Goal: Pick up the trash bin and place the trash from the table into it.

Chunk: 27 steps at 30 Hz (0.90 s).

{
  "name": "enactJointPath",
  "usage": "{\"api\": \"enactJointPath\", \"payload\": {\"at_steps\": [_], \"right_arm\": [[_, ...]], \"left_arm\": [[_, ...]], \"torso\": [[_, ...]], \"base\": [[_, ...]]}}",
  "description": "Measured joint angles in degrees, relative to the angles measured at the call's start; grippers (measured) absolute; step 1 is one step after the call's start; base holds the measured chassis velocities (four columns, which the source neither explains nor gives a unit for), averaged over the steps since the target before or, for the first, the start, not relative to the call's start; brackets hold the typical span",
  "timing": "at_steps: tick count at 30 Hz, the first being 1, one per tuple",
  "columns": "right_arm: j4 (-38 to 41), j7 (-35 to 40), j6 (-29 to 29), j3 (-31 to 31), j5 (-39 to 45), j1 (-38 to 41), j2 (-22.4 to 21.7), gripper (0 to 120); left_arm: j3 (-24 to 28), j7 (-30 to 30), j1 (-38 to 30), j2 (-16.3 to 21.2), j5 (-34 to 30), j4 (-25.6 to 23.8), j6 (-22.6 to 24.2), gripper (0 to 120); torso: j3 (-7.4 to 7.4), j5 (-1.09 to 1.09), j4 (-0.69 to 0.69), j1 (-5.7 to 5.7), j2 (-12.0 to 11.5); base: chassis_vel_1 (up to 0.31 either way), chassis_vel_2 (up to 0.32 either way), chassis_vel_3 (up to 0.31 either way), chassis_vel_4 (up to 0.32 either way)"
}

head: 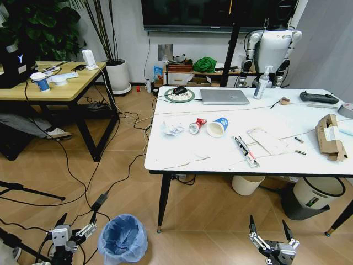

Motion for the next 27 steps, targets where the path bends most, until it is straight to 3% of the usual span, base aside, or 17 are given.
{"api": "enactJointPath", "payload": {"at_steps": [27], "right_arm": [[0.01,-0.01,0.13,-0.23,0.00,0.07,0.00,100]], "left_arm": [[-0.32,1.72,-0.20,-0.25,-1.29,1.18,-1.11,100]], "torso": [[-3.18,0.00,0.00,-2.46,-5.63]], "base": [[0.000,0.000,0.000,0.000]]}}
